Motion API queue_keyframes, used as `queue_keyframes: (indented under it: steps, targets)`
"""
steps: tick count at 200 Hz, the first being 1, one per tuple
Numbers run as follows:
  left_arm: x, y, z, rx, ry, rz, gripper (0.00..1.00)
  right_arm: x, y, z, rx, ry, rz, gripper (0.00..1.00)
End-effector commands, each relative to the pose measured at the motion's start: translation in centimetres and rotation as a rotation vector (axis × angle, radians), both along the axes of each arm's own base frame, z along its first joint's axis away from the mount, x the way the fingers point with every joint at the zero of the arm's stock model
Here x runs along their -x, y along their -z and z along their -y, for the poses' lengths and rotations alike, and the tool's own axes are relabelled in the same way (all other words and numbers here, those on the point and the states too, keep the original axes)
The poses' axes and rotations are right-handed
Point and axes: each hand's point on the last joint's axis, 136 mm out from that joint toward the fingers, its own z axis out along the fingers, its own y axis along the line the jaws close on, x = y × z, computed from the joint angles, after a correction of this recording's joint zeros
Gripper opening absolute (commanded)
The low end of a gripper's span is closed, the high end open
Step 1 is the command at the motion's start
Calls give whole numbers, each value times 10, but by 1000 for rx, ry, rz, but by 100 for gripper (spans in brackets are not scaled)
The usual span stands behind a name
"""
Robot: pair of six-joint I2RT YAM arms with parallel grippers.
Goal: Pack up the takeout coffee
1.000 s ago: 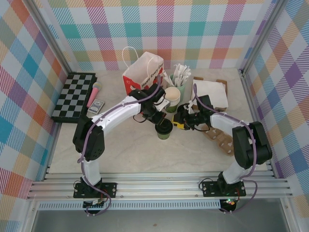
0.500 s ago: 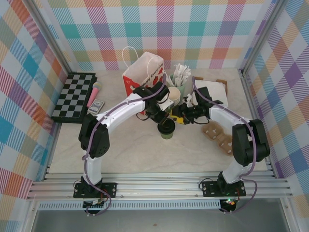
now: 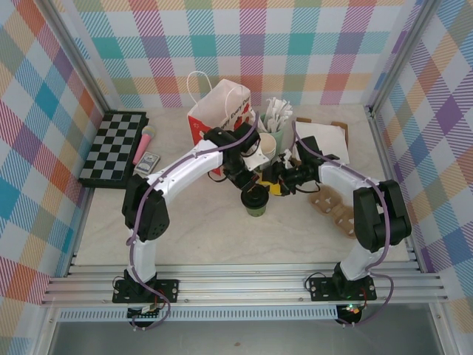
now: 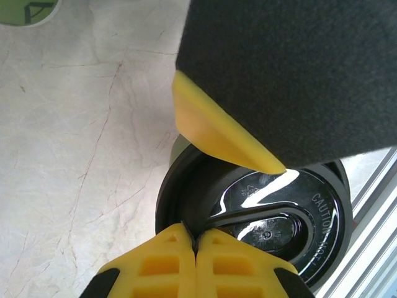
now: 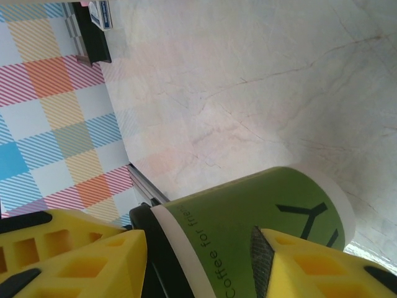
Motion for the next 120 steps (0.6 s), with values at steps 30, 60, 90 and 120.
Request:
queue_keyframes:
  steps: [30,60,90,120]
  targets:
    - [-5,8,4,-17,-12,20,0,16,10,-2,-14,-51,-30,50]
    - [-5,15,3,-24,-34,12,0,22,29,2,17,-50,-60,50]
    - [-2,25,5,-25,-59,-3,0,27,50,8,66,-42,-84,50]
    - [7,43,1,-49,-82,-37,0,33,68,12,103,-33,-109,50]
